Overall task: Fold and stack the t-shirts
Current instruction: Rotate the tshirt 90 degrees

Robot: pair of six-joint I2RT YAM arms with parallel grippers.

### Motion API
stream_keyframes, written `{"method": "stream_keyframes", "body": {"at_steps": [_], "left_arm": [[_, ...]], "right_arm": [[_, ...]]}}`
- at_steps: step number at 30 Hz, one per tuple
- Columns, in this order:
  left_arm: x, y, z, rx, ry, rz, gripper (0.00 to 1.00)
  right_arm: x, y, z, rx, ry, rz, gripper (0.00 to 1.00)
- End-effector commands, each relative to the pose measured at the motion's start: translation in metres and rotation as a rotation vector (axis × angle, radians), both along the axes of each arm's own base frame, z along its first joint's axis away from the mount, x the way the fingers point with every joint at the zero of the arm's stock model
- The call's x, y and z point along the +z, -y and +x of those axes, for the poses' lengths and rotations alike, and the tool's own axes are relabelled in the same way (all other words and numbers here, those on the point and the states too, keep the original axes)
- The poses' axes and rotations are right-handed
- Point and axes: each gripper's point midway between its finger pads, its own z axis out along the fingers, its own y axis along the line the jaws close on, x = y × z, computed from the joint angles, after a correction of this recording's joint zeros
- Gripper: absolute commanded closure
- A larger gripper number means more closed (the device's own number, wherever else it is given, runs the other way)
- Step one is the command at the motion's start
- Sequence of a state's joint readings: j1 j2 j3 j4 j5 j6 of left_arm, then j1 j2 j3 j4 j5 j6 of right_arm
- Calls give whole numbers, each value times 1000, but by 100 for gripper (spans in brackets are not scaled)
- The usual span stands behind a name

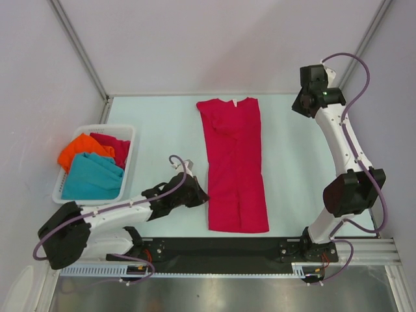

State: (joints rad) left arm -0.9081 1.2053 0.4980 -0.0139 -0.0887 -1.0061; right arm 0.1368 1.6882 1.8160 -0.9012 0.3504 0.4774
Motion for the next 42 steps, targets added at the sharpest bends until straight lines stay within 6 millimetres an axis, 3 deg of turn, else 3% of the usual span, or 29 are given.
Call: {"method": "stream_keyframes", "body": {"at_steps": [1,8,13,16,18,20,21,27,35,41,42], "left_arm": [[-3,-21,-11,58,-34,8,100],[-4,-6,-20,-9,-64,16,99],[-12,-2,-31,-38,-121,62,51],[-11,-1,-41,-51,-121,87,40],[-7,0,-46,-58,-96,103,39],[-9,-7,-54,-60,-96,135,38],[-6,-9,-55,-55,-86,133,38],[-12,-30,-65,-37,-78,153,38],[-10,-41,-67,-17,-61,152,38],[-11,-35,-65,-31,-22,125,38],[-6,-25,-64,-51,-3,80,38]], "right_arm": [[19,-8,-6,12,75,29,76],[8,-13,-17,30,55,46,75],[-5,-20,-30,76,12,81,73],[-30,-38,-44,152,-54,166,70],[-61,-51,-64,196,-112,236,69],[-69,-79,-85,292,-124,361,67],[-101,-84,-107,298,-204,388,66],[-148,-120,-188,388,-324,588,64],[-168,-132,-255,405,-414,622,63],[-175,-127,-284,378,-438,607,62],[-176,-126,-286,378,-437,602,62]]}}
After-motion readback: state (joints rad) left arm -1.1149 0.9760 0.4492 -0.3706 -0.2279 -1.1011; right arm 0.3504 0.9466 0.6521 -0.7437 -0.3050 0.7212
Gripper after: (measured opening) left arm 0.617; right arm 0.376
